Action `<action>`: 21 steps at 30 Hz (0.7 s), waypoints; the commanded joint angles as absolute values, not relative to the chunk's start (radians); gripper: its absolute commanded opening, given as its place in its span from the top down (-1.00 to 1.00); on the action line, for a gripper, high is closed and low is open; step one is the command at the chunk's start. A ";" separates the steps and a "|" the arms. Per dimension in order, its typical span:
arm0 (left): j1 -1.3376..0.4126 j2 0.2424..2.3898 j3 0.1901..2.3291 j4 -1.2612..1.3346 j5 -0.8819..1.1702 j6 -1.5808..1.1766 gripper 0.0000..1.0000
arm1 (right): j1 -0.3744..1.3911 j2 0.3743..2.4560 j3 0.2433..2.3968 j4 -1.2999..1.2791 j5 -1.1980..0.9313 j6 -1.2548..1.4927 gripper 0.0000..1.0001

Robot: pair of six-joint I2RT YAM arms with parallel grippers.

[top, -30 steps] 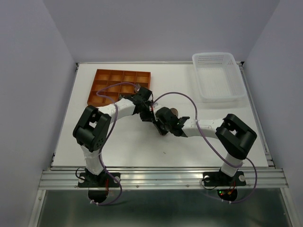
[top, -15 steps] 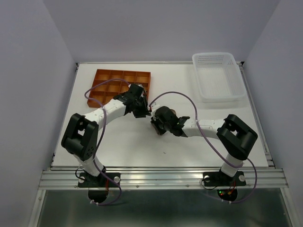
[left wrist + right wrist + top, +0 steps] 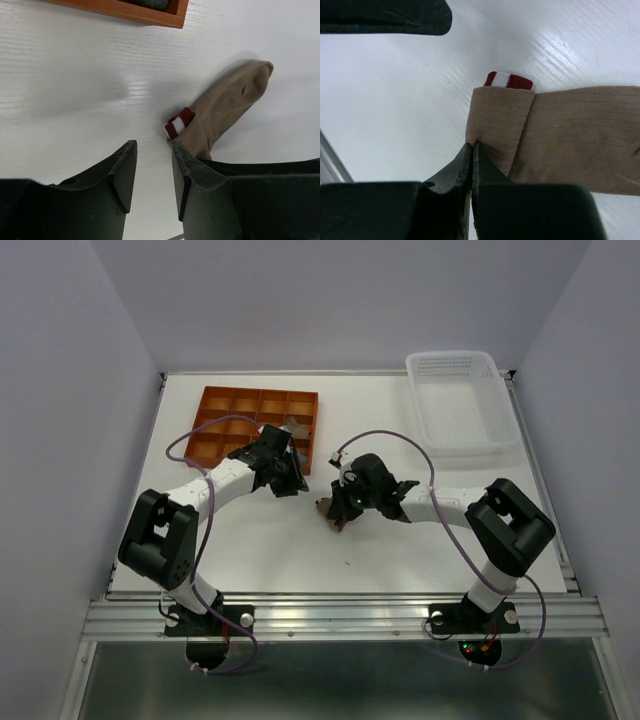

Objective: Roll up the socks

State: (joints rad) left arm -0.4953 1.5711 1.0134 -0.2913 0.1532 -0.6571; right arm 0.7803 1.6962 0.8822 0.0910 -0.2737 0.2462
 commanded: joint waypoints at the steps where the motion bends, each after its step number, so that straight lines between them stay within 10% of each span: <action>1: -0.491 1.519 0.989 -0.270 0.164 -0.657 0.10 | 0.718 1.700 0.854 0.233 -0.527 0.351 0.99; 21: -0.534 1.559 0.894 -0.120 0.307 -0.658 0.09 | 0.542 1.861 0.764 0.571 -0.819 0.641 0.99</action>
